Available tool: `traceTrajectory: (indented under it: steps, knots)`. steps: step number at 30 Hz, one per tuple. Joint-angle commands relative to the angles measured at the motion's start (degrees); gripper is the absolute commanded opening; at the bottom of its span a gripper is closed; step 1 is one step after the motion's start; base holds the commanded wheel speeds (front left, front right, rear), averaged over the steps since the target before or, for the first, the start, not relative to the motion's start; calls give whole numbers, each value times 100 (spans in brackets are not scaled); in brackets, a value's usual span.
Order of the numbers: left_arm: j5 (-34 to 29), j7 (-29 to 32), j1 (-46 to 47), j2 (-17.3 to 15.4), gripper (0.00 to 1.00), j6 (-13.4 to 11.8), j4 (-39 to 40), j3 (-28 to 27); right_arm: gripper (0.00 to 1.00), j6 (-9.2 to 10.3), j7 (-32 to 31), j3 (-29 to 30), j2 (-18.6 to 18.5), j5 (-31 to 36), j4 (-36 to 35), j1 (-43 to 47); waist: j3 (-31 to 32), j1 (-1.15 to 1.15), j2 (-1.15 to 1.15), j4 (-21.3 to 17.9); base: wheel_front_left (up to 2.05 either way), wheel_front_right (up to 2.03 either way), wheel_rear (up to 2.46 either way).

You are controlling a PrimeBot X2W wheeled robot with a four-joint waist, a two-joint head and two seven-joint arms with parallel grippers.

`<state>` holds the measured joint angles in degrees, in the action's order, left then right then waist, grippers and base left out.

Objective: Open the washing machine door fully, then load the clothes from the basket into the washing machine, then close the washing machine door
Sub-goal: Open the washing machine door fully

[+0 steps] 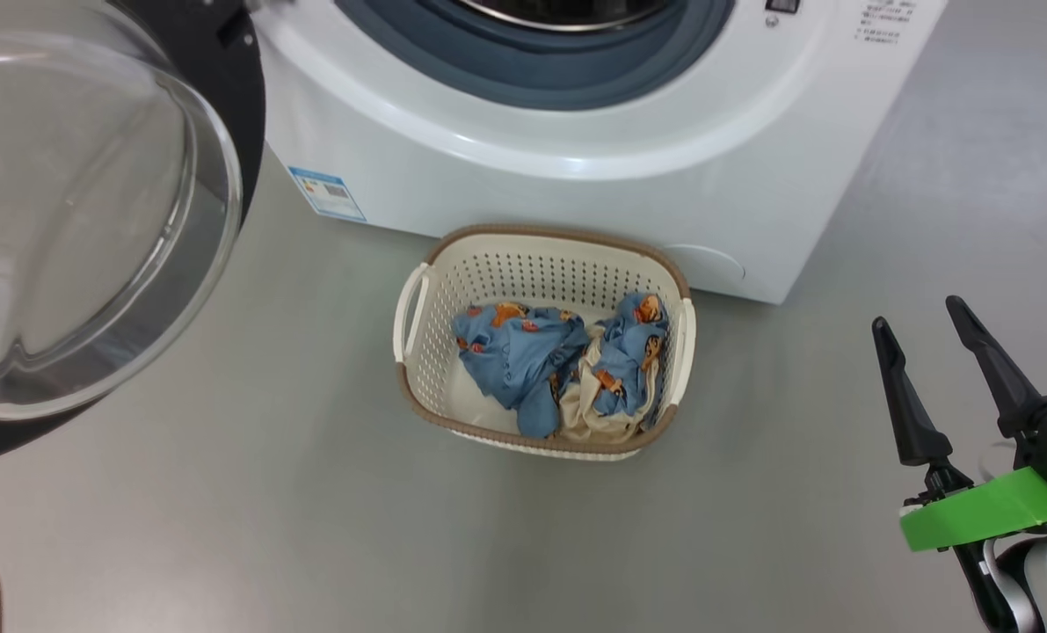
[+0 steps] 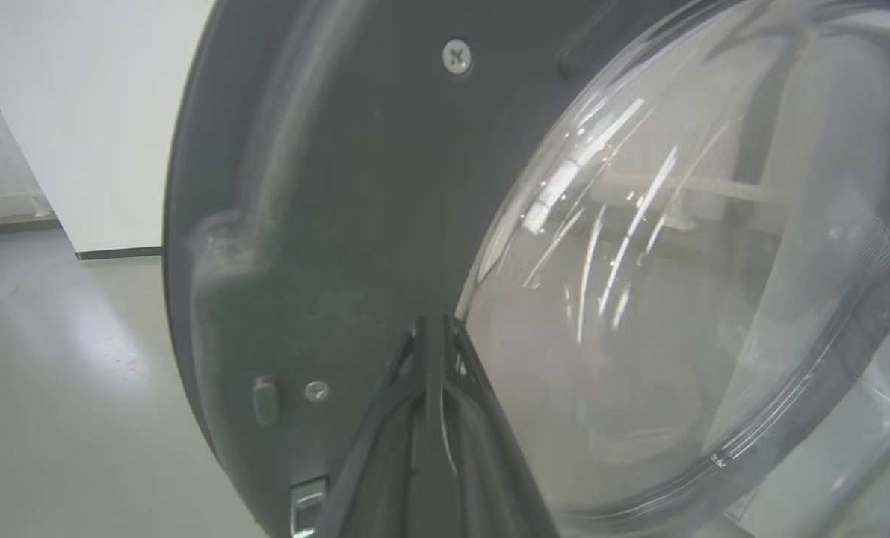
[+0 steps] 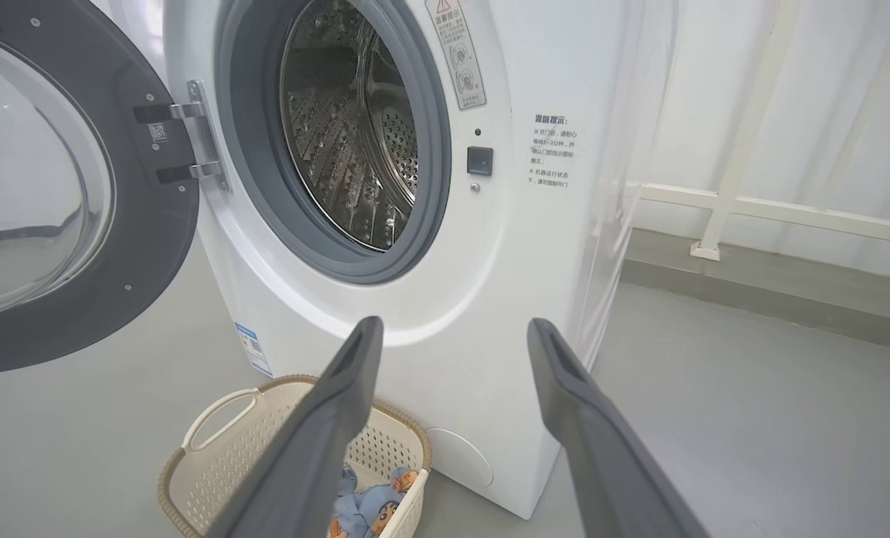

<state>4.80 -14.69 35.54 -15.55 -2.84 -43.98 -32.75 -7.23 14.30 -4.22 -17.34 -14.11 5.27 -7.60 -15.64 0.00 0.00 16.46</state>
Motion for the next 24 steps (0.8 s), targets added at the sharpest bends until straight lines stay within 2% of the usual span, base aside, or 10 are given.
traceTrajectory:
  steps: [1,14,19,20,21,22,23,24]
  knots:
    - [-67,-30,-198,-222,0,61,276,-43,100,-25,70,-75,-23,11,-102,112,218,0,0,76,0,0,0]
    - [-302,-30,-1098,211,0,636,1119,343,100,-25,70,8,261,34,-44,558,1002,0,0,146,0,0,0]
    - [-376,-30,-1452,540,0,781,1495,653,100,-25,70,-14,301,54,-52,645,1156,0,0,6,0,0,0]
    - [-393,-30,-1533,618,20,798,1587,721,100,-25,70,-4,310,57,-59,650,1168,0,0,-38,0,0,0]
    - [-407,-30,-1676,778,48,806,1760,817,100,-25,70,-8,321,63,-70,655,1187,0,0,-138,0,0,0]
    - [-406,-30,-1746,849,82,803,1863,856,100,-25,70,3,334,65,-71,656,1194,0,0,-198,0,0,0]
    - [-389,-30,-1816,913,100,789,1944,873,100,-25,70,18,349,64,-72,654,1197,0,0,-263,0,0,0]
    - [-376,-30,-1891,981,100,771,2025,904,100,-25,70,25,361,65,-71,650,1202,0,0,-332,0,0,0]
